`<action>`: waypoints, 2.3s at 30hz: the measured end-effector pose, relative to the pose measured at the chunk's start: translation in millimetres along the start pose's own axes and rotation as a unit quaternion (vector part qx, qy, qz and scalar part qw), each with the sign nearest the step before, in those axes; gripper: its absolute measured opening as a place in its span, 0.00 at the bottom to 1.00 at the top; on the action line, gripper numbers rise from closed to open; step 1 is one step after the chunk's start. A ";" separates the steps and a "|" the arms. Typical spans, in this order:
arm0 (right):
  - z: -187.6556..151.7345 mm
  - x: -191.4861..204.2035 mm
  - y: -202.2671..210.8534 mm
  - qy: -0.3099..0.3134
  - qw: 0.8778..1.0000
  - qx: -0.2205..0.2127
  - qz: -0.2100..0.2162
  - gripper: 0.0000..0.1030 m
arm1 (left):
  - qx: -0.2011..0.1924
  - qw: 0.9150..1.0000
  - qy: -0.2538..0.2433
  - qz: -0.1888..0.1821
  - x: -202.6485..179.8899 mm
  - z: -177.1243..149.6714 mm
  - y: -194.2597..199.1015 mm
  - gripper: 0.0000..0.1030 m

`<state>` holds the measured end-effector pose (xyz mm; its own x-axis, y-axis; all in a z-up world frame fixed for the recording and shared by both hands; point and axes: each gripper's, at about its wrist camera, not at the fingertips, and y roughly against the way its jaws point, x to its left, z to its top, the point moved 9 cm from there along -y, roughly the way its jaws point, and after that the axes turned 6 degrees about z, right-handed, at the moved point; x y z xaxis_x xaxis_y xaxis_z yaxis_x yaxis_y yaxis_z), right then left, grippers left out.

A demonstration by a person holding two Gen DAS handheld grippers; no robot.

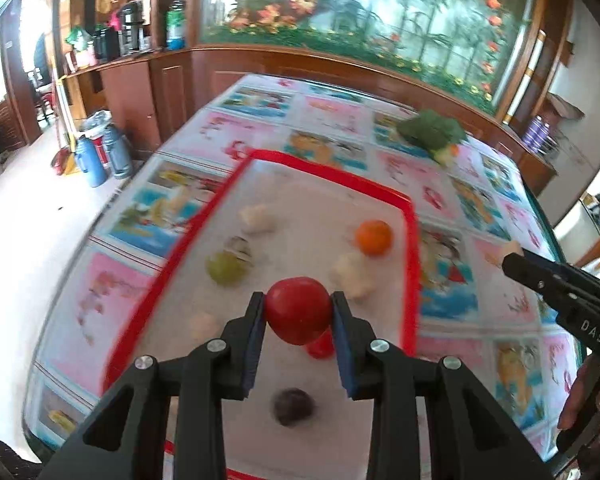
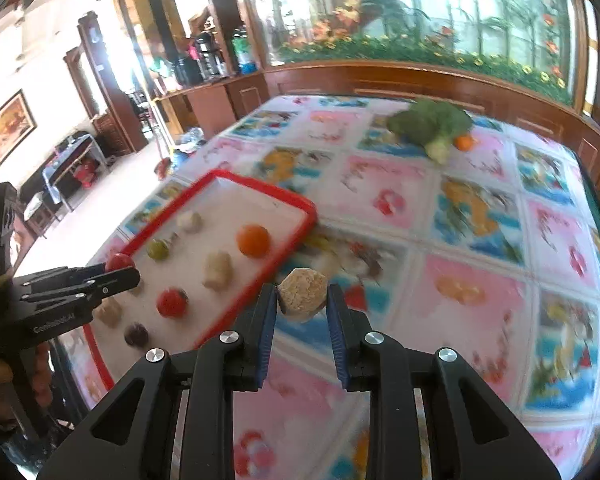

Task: Organize fruits
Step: 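Carry the tomato and bun over the tray with both grippers, then lower and open both grippers to drop the tomato and bun into the tray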

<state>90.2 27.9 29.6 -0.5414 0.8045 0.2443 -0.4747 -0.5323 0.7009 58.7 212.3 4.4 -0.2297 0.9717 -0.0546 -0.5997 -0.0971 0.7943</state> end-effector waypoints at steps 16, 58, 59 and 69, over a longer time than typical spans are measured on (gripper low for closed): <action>61.9 40.5 -77.6 0.025 0.999 0.014 0.017 0.24 | -0.001 1.000 -0.004 0.005 7.2 55.6 -55.9 0.34; 42.4 61.7 -181.9 0.084 0.988 0.126 0.012 0.28 | 0.062 0.998 -0.018 -0.014 -0.3 7.5 -87.2 0.35; 42.8 60.5 -181.1 0.083 0.989 0.125 0.009 0.32 | 0.062 0.998 -0.018 -0.015 -0.8 7.3 -87.1 0.40; 41.4 49.5 -165.4 0.075 0.990 0.120 -0.014 0.32 | 0.038 0.999 -0.032 -0.010 -7.6 12.2 -72.2 0.69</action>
<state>170.7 166.7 -46.5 -0.6359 0.7604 0.1320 -0.3230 -0.4175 0.8493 113.1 214.5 -45.2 -0.1682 0.9852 -0.0343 -0.5428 -0.0635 0.8375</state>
